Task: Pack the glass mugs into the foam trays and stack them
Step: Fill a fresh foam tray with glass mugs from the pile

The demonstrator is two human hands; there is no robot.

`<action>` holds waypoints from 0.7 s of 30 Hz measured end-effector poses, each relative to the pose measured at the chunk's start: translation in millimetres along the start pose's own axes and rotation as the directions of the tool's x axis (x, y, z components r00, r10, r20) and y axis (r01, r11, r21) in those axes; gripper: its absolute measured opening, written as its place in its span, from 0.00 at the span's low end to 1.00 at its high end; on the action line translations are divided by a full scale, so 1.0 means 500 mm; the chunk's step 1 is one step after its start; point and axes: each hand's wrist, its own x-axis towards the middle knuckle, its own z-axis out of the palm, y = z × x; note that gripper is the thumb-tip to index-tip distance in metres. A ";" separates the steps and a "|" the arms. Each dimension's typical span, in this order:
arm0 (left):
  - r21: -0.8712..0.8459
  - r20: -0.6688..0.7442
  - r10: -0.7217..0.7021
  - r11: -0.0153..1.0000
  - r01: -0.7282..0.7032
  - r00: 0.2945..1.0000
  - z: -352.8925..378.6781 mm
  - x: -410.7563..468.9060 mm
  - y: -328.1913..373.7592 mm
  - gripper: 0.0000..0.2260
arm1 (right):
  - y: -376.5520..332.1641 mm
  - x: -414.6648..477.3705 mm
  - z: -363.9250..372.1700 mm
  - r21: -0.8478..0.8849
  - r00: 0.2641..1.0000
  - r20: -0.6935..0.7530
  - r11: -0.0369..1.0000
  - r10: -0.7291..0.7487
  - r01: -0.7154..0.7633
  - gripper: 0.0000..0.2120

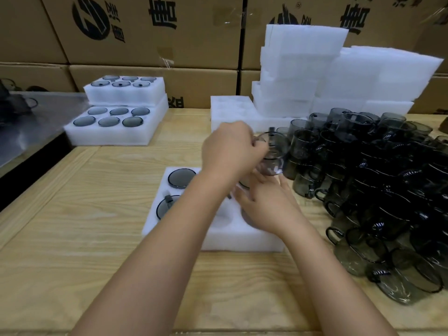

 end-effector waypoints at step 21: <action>-0.290 0.089 -0.119 0.947 0.140 0.989 -0.031 -0.057 -0.154 0.12 | -0.032 -0.022 -0.006 0.525 0.945 -0.326 0.824 -0.037 0.214 0.33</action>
